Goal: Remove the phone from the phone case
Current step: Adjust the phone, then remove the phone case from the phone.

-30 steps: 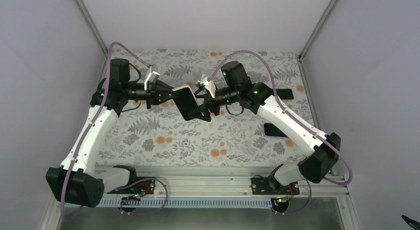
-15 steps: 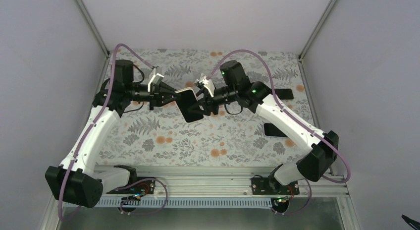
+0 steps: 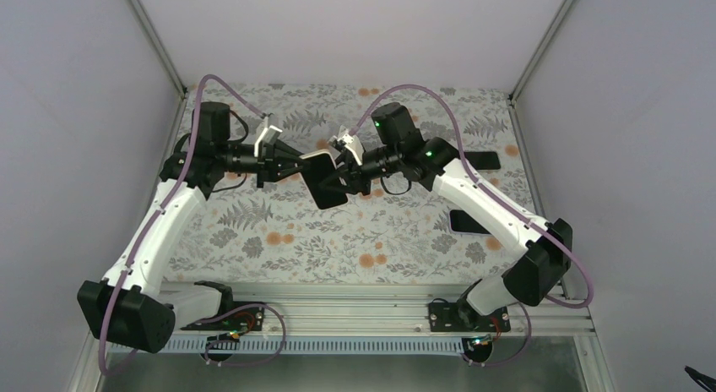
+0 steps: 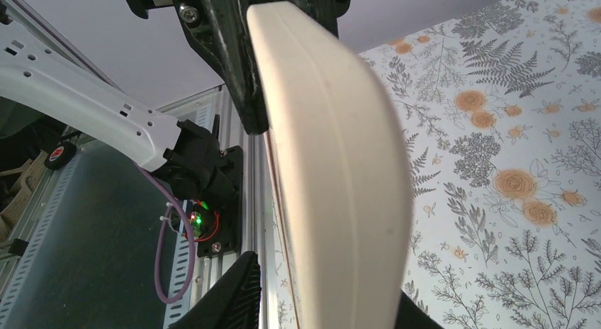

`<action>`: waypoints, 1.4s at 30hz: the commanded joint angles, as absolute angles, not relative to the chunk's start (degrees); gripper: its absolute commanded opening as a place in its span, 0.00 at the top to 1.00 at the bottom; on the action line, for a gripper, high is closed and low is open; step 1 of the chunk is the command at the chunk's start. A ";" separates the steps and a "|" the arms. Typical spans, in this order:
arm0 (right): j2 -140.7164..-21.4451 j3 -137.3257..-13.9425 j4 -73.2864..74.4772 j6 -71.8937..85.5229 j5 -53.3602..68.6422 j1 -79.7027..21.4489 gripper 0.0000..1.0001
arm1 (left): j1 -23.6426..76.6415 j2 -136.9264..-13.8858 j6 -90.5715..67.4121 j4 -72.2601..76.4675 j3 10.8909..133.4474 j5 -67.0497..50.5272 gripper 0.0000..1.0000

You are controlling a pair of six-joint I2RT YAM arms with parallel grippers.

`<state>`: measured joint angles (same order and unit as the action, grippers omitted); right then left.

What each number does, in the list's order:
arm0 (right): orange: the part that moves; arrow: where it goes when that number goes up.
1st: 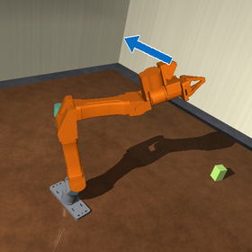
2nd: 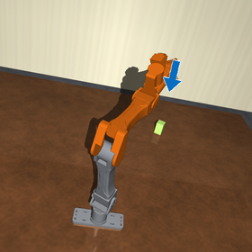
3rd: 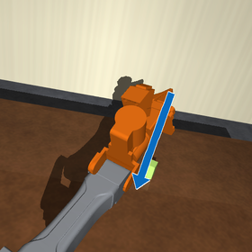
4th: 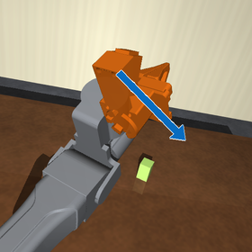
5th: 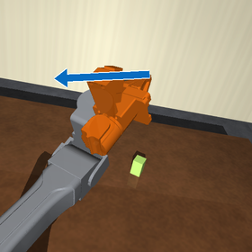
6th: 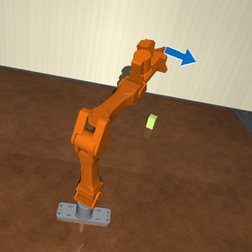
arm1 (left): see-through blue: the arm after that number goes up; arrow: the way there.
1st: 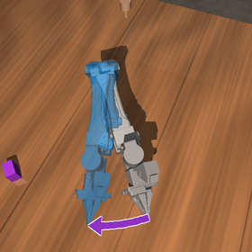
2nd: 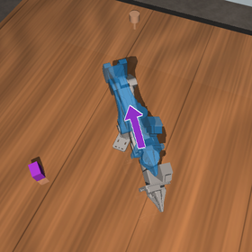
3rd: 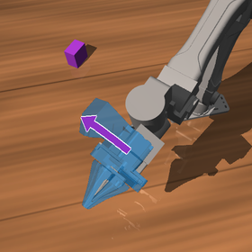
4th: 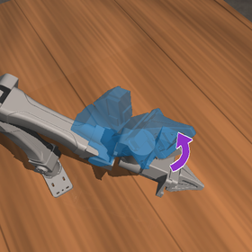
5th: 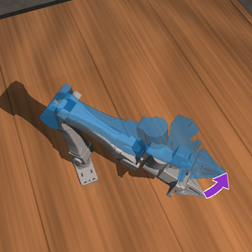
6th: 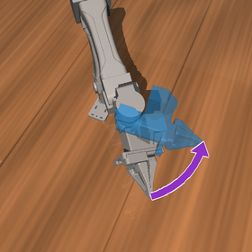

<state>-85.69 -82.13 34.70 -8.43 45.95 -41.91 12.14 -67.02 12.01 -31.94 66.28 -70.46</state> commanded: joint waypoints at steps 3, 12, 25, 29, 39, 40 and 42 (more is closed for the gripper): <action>-86.58 -83.73 33.95 -7.72 48.97 -41.84 0.74 | 12.66 -67.45 13.02 -30.06 67.44 -71.42 0.98; -86.50 -84.15 34.19 -7.85 49.26 -41.84 0.96 | 12.63 -67.31 14.85 -31.10 67.93 -70.92 0.85; -83.71 -87.14 33.24 -7.70 49.92 -39.39 0.96 | 7.14 -64.39 16.29 -32.47 68.01 -73.25 0.21; -84.08 -90.68 31.42 -5.33 51.51 -37.38 0.96 | 5.76 -63.27 13.25 -29.99 67.31 -74.00 0.19; -86.72 -99.08 27.60 0.77 56.80 -36.10 0.96 | 5.80 -62.43 20.69 -39.34 71.02 -71.84 0.20; -86.91 -99.40 27.33 1.46 57.45 -35.93 0.96 | 5.80 -62.12 20.63 -38.77 71.16 -71.59 0.19; -87.26 -99.58 26.30 3.04 58.53 -35.68 0.96 | 5.79 -61.31 18.31 -35.05 70.51 -71.45 0.19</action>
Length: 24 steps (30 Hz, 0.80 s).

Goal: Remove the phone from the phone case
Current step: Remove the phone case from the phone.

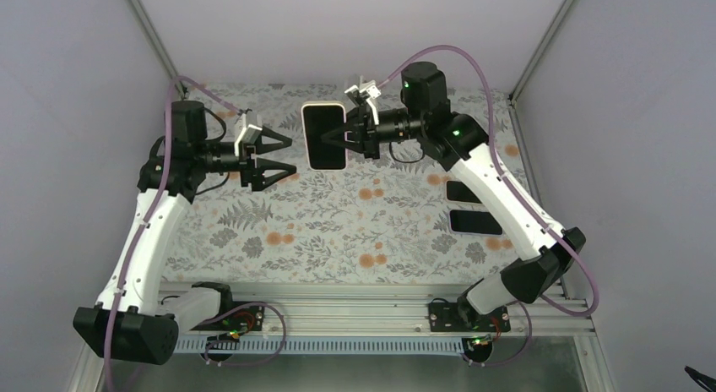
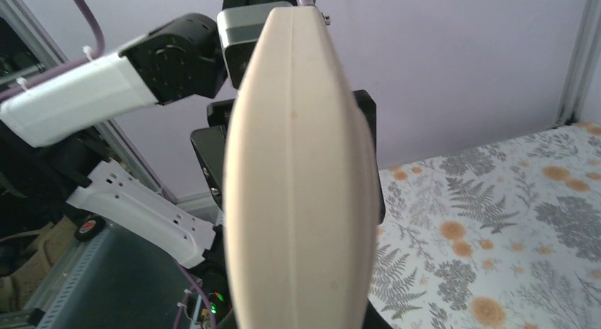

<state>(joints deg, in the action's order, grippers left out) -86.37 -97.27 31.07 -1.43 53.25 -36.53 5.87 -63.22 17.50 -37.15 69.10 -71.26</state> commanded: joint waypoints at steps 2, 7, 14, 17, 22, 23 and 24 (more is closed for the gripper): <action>-87.36 -99.45 25.31 4.49 59.54 -35.32 0.96 | 6.04 -60.59 14.90 -30.53 69.44 -71.60 0.20; -87.53 -99.70 23.69 7.33 61.24 -33.79 0.96 | 7.04 -60.64 12.11 -25.34 68.22 -71.88 0.20; -88.07 -99.19 19.75 12.66 64.23 -31.16 0.96 | 7.55 -59.19 8.73 -20.93 65.70 -72.63 0.22; -87.82 -97.75 17.74 14.59 65.02 -30.60 0.96 | 7.75 -58.99 7.48 -19.51 64.73 -72.75 0.25; -87.83 -96.46 15.21 17.82 66.69 -29.85 0.96 | 8.54 -58.90 7.43 -18.86 63.35 -73.44 0.29; -87.82 -96.09 14.68 18.29 67.01 -29.77 0.96 | 8.67 -58.81 6.92 -18.48 63.09 -73.47 0.30; -87.76 -95.71 14.03 18.95 67.78 -29.71 0.96 | 8.96 -58.82 6.19 -17.88 62.85 -73.55 0.31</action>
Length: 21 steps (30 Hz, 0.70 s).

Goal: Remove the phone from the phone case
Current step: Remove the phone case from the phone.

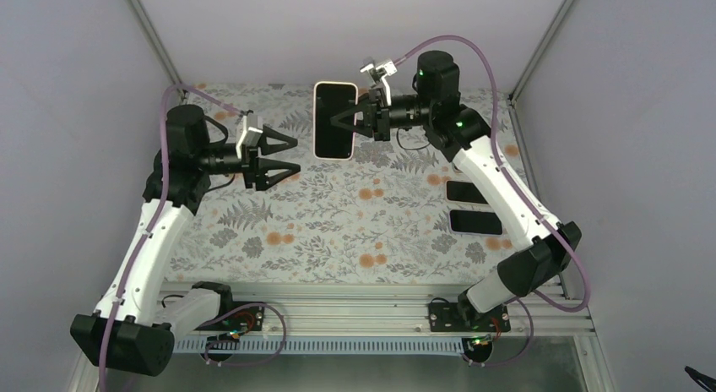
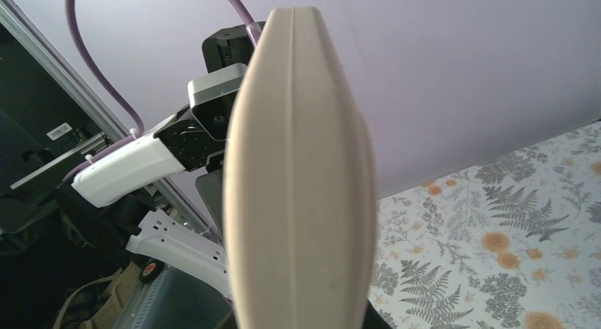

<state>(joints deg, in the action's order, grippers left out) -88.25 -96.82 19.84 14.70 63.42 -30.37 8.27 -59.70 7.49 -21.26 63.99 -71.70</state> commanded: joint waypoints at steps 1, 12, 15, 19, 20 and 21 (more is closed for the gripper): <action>-87.72 -95.15 13.14 19.71 68.42 -29.71 0.96 | 9.22 -58.93 5.62 -17.51 62.76 -73.63 0.32; -87.63 -93.60 10.84 21.31 69.48 -29.75 0.96 | 12.10 -61.57 -1.81 -10.32 61.42 -73.31 0.40; -87.54 -93.40 10.68 21.40 69.54 -29.77 0.96 | 12.64 -62.32 -3.56 -8.41 61.56 -73.19 0.43; -87.45 -93.12 10.23 21.94 69.73 -29.71 0.96 | 13.48 -63.23 -3.45 -8.59 62.24 -72.07 0.49; -87.45 -93.18 10.08 22.10 69.88 -29.71 0.96 | 13.69 -63.37 -3.36 -8.69 62.28 -71.62 0.51; -87.48 -93.17 9.96 22.27 69.93 -29.71 0.96 | 13.82 -63.56 -3.28 -8.85 62.26 -70.98 0.52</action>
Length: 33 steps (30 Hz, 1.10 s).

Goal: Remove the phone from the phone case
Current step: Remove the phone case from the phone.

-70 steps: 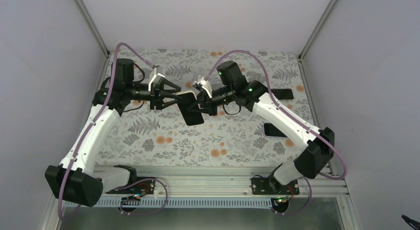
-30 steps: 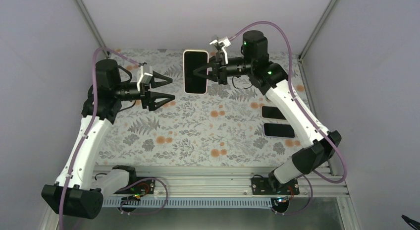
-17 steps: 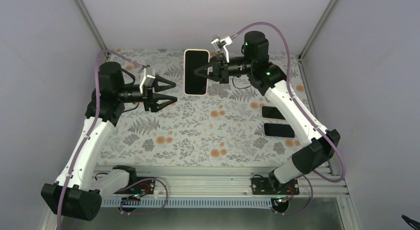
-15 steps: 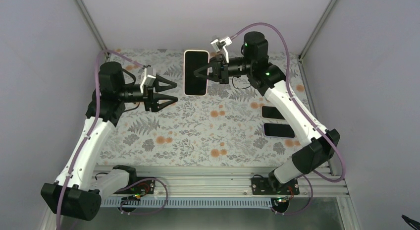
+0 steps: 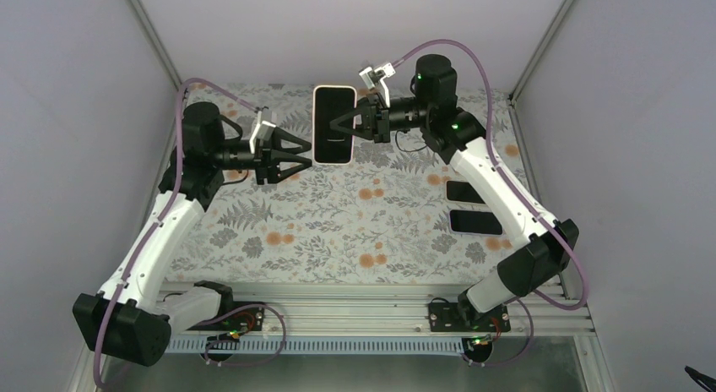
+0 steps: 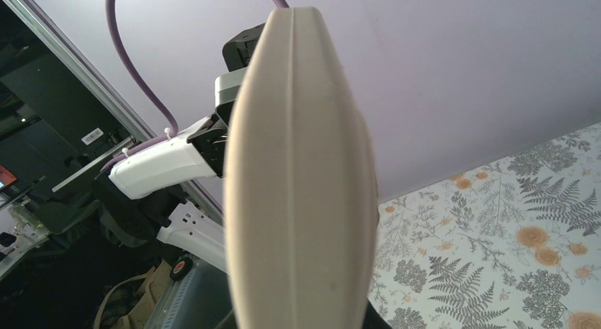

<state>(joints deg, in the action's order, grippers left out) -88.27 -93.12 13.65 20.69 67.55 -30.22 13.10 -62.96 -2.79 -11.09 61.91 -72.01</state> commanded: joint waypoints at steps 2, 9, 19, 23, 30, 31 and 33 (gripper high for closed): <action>-87.46 -93.17 9.86 22.40 69.96 -29.73 0.96 | 13.93 -63.79 -2.66 -9.36 62.40 -70.30 0.55; -87.32 -93.13 9.74 22.71 70.13 -29.71 0.96 | 14.49 -64.30 -1.61 -10.17 62.36 -68.90 0.61; -87.29 -92.82 9.87 22.59 69.53 -29.75 0.96 | 15.49 -64.62 -0.57 -10.72 62.68 -70.59 0.61; -87.36 -92.64 9.89 22.46 69.32 -29.76 0.96 | 15.88 -64.77 -0.40 -10.71 62.66 -72.40 0.61; -87.21 -92.60 9.51 22.79 70.37 -29.72 0.96 | 16.08 -65.44 1.24 -12.29 62.90 -68.65 0.74; -87.17 -92.57 9.15 23.10 70.85 -29.71 0.96 | 16.07 -65.58 1.86 -12.81 63.04 -67.70 0.78; -86.92 -92.04 7.93 24.31 72.64 -29.71 0.96 | 16.02 -65.81 2.82 -13.60 63.18 -66.05 0.82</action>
